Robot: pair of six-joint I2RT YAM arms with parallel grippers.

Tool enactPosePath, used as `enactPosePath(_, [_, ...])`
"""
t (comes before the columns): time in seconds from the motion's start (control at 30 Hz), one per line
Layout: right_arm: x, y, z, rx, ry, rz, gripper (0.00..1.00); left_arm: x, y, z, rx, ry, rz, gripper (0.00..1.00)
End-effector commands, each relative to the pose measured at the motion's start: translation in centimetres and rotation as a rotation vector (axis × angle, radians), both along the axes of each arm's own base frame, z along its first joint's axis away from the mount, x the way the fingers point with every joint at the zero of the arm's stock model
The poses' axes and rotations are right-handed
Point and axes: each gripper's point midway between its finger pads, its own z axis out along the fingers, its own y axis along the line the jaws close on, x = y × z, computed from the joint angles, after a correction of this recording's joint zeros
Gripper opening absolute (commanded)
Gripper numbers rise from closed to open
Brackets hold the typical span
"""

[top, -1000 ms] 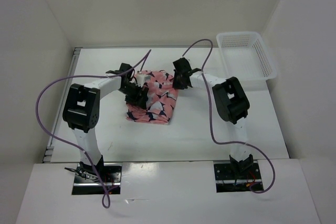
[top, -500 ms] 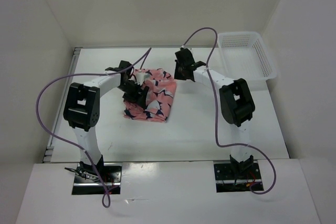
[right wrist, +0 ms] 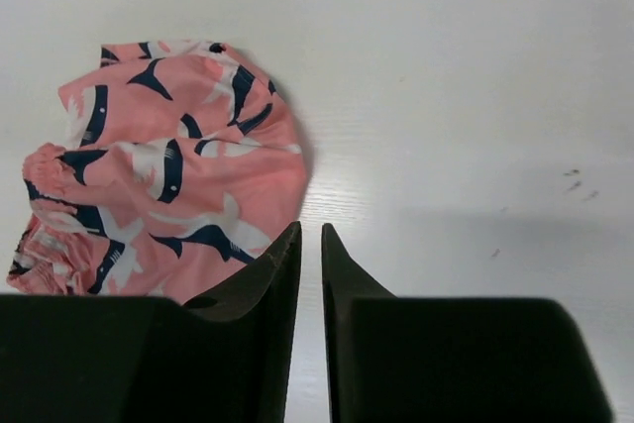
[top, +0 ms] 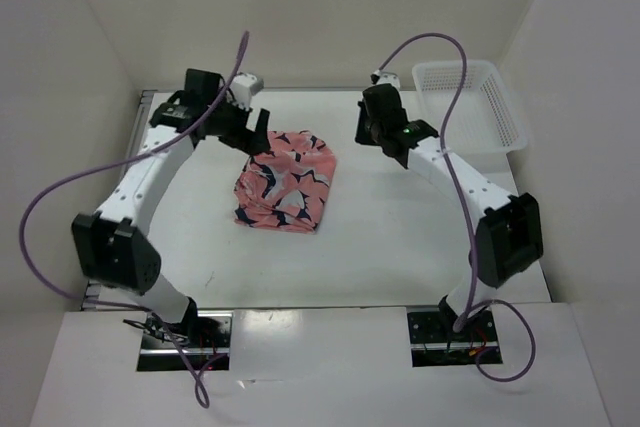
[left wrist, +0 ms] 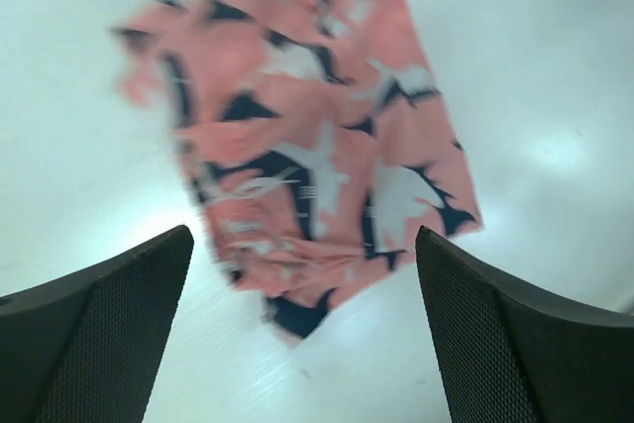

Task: Fold and stack the shorts
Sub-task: Fold the shorts

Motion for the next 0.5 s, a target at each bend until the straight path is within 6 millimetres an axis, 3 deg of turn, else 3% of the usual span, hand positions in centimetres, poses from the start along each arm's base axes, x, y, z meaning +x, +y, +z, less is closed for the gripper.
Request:
enactPosePath(0.0, [-2.9, -4.0, 2.7, -0.085, -0.052, -0.063, 0.20, 1.4, 7.4, 6.5, 0.131, -0.212, 0.323, 1.00])
enactPosePath(0.03, [-4.2, -4.8, 3.9, -0.082, -0.068, -0.071, 0.23, 1.3, 11.2, 6.5, 0.146, -0.206, 0.434, 1.00])
enactPosePath(0.07, [-5.0, -5.3, 4.1, -0.081, -0.069, -0.071, 0.24, 0.2, 13.2, 7.5, 0.152, -0.229, 0.500, 1.00])
enactPosePath(0.1, [-5.9, -5.7, 3.5, -0.086, -0.060, -0.071, 0.26, -1.0, 14.9, 5.6, 0.169, -0.184, 0.558, 1.00])
enactPosePath(0.13, [-6.7, -6.1, 3.5, -0.079, -0.055, -0.076, 0.31, -1.9, 17.3, 5.2, 0.180, -0.180, 0.636, 1.00])
enactPosePath(0.17, [-7.9, -6.7, 4.6, -0.057, -0.078, -0.083, 0.35, -3.6, 18.2, 5.9, 0.170, -0.202, 0.691, 1.00])
enactPosePath(0.2, [-8.8, -7.0, 3.9, -0.041, -0.060, -0.098, 0.41, -4.6, 19.6, 5.4, 0.191, -0.192, 0.761, 1.00])
enactPosePath(0.23, [-9.6, -7.4, 3.8, -0.033, -0.049, -0.106, 0.61, -6.6, 21.1, 4.2, 0.196, -0.170, 0.835, 1.00])
enactPosePath(0.3, [-11.3, -8.1, 4.2, 0.015, -0.061, -0.131, 0.85, -8.6, 22.9, 3.2, 0.171, -0.150, 0.945, 1.00])
enactPosePath(0.33, [-11.8, -8.7, 4.2, 0.026, -0.061, -0.147, 0.94, -10.2, 23.8, 4.5, 0.151, -0.212, 0.998, 1.00])
enactPosePath(0.37, [-12.8, -9.3, 4.5, 0.038, -0.074, -0.160, 1.00, -12.2, 25.7, 3.5, 0.146, -0.197, 1.103, 1.00])
enactPosePath(0.4, [-13.3, -9.6, 4.6, 0.054, -0.076, -0.180, 1.00, -13.8, 26.2, 4.8, 0.141, -0.257, 1.157, 1.00])
enactPosePath(0.47, [-14.6, -10.2, 5.0, 0.071, -0.077, -0.189, 1.00, -15.7, 27.7, 4.4, 0.183, -0.288, 1.255, 1.00])
